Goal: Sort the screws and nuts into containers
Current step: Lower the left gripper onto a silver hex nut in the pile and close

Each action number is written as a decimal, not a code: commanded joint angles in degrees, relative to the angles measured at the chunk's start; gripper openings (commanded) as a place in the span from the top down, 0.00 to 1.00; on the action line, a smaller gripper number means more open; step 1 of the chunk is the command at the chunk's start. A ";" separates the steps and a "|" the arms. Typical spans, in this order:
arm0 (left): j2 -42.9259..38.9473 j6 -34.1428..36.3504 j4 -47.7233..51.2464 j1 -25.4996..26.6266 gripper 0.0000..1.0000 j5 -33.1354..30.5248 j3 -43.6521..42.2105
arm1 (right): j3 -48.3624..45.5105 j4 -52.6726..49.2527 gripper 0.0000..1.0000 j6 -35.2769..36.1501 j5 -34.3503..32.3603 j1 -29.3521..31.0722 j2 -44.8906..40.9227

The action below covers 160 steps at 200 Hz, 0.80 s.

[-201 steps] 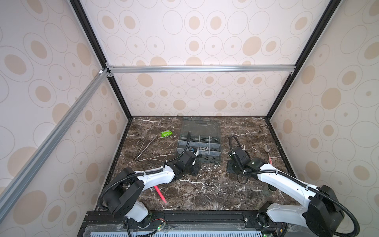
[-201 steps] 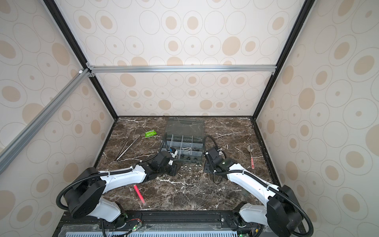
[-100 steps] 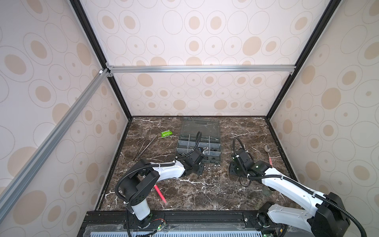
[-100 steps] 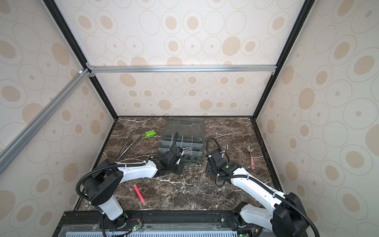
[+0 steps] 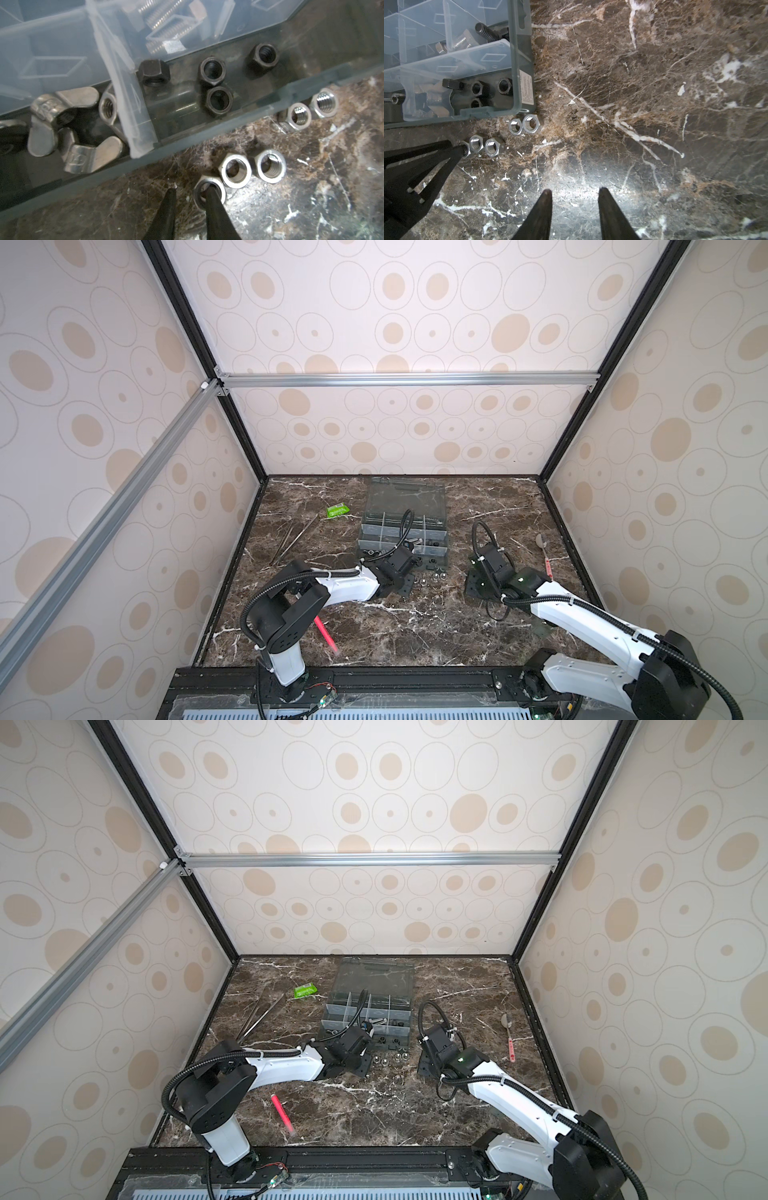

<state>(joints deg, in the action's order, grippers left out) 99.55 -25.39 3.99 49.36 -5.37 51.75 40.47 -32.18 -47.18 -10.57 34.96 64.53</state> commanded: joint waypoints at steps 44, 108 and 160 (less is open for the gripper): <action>-5.56 0.39 4.30 0.86 0.71 -2.20 -1.76 | -1.27 -0.65 0.60 -1.52 -1.38 0.15 -0.78; -3.38 1.94 4.61 1.52 0.59 -0.90 0.81 | -0.40 0.00 0.60 -1.22 -0.86 0.12 0.70; -0.61 2.62 4.64 1.79 0.57 -0.09 2.35 | -0.93 -0.03 0.60 -1.46 -0.70 0.19 0.41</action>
<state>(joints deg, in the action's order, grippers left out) 97.27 -24.25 6.98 50.59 -5.78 51.62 39.86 -31.70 -47.53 -10.74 34.96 64.97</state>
